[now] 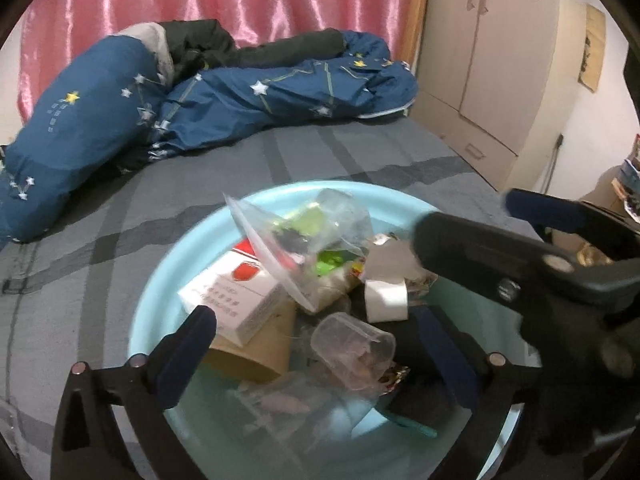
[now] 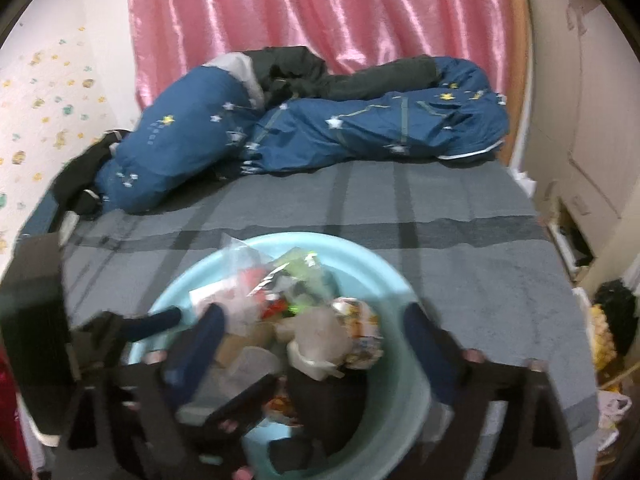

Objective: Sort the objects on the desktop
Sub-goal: 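Release the measuring cup into the basin with the left gripper while the right gripper drops the cap, then withdraw both grippers from the basin toward the remaining lighter and cap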

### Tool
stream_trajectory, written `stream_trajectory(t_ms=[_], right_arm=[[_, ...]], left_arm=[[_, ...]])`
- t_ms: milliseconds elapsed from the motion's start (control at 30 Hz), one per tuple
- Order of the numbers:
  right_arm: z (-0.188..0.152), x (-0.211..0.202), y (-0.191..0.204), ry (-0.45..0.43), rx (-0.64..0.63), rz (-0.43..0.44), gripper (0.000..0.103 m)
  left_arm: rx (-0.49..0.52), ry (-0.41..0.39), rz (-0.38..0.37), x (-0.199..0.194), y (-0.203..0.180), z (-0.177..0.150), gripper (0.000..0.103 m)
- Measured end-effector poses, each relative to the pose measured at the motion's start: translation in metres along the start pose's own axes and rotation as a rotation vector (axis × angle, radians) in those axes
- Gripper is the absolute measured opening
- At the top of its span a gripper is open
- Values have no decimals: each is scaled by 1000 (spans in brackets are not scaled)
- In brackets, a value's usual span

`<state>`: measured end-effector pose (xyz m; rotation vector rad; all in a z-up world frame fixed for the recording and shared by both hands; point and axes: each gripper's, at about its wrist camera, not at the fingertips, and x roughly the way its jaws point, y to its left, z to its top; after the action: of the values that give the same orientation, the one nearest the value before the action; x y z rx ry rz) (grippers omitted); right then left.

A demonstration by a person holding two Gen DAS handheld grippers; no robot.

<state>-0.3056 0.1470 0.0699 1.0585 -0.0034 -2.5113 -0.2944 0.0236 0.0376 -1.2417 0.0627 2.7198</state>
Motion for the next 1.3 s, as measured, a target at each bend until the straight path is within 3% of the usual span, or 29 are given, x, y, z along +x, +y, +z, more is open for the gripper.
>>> stream_trajectory(t_ms=[300, 700, 1300], right_arm=[[0, -20, 4, -12, -17, -71, 103], [-10, -73, 16, -60, -50, -67, 103], [-50, -116, 30, -68, -92, -57, 103]], left_arm=[[-11, -25, 23, -28, 5, -4, 103], [-21, -68, 32, -76, 2, -23, 103], [9, -100, 49, -118, -15, -64, 103]])
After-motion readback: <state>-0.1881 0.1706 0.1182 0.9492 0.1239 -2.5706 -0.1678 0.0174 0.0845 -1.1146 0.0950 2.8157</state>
